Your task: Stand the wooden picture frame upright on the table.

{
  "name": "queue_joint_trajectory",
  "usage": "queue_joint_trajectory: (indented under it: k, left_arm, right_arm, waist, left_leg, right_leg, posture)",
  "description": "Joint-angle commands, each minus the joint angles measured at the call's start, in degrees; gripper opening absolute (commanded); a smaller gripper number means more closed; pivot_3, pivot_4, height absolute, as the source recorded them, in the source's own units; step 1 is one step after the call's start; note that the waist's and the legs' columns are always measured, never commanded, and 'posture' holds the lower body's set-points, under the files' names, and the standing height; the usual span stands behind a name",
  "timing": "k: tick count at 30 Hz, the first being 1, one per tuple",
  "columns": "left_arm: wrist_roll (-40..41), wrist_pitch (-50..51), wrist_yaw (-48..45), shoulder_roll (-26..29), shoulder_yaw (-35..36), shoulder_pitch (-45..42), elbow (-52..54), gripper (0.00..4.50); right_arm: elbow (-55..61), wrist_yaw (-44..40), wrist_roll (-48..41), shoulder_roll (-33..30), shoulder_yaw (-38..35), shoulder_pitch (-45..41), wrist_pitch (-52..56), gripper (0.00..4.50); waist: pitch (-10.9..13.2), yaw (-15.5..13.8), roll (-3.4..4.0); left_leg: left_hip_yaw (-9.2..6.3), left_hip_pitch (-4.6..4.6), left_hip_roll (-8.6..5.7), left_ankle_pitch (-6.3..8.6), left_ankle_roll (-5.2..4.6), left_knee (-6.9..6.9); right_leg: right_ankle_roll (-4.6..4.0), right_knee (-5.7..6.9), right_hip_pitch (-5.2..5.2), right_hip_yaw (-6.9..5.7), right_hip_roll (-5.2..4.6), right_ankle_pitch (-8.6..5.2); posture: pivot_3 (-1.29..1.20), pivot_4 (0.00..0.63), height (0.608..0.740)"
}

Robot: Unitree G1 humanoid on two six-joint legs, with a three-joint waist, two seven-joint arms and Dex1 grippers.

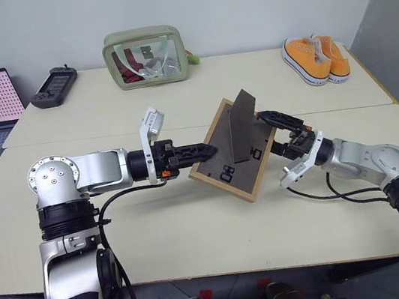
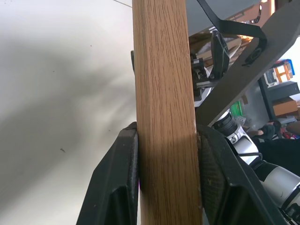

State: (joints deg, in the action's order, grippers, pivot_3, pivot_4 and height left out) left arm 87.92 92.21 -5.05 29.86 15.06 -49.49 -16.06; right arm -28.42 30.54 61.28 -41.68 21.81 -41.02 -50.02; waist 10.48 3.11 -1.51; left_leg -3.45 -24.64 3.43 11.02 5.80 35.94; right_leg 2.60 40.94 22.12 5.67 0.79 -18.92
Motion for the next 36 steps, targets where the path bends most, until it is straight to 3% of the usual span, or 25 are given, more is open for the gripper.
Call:
queue_joint_trajectory:
  k: [1,10,12,26,31,36]
  left_arm:
    - [4.2,-0.4,0.7,0.6,0.1,-1.3,1.1,1.32]
    - [8.5,-2.3,3.2,1.9,-1.7,-0.5,1.3,1.32]
    - [9.5,-2.9,3.8,2.2,-2.2,-0.3,1.3,1.32]
    - [9.7,-7.3,4.7,3.2,-4.4,0.2,2.6,1.32]
    - [9.9,-8.4,4.4,3.4,-4.4,1.0,4.5,2.43]
    - [6.7,-11.1,3.4,3.9,-3.3,2.0,7.0,3.19]
  right_arm:
    - [-1.3,2.8,-0.6,-1.4,0.0,-2.0,-1.4,3.62]
    - [-1.4,5.0,0.2,-3.0,1.1,-2.2,-2.9,1.56]
    - [-1.2,5.4,0.2,-3.1,1.2,-2.2,-2.8,1.32]
    - [-0.8,4.5,-0.7,-2.6,1.6,-2.4,-1.4,1.3]
    - [-1.2,4.1,-0.8,-2.4,1.7,-2.9,-1.6,1.3]
    - [-2.2,4.1,-0.7,-1.9,2.1,-3.9,-2.1,1.3]
  waist:
    - [0.0,0.0,0.0]
    - [0.0,0.0,0.0]
    - [0.0,0.0,0.0]
    - [0.0,0.0,0.0]
    - [0.0,0.0,0.0]
    - [0.0,0.0,0.0]
  left_leg:
    - [-0.01,0.0,0.0,0.0,0.0,0.0]
    - [-0.01,0.0,-0.01,0.0,0.0,0.0]
    - [-0.01,0.0,0.0,0.0,0.0,0.0]
    - [-0.01,0.0,-0.01,0.0,0.0,0.01]
    - [-0.01,0.0,-0.01,0.0,0.0,0.02]
    - [-0.01,0.0,-0.01,0.0,0.0,0.02]
  right_leg:
    - [0.0,0.0,0.0,0.0,0.0,0.0]
    - [0.0,0.01,0.0,0.0,0.0,0.0]
    - [0.0,0.02,0.0,0.0,0.0,0.0]
    - [0.0,0.03,0.0,0.0,0.0,0.0]
    - [-0.01,0.03,0.0,0.0,0.0,0.0]
    - [-0.01,0.03,0.0,0.0,0.0,0.0]
  posture:
    - [0.0,0.15,0.74]
    - [0.0,0.15,0.74]
    - [0.0,0.15,0.74]
    - [0.0,0.15,0.74]
    - [0.0,0.15,0.74]
    - [0.0,0.15,0.74]
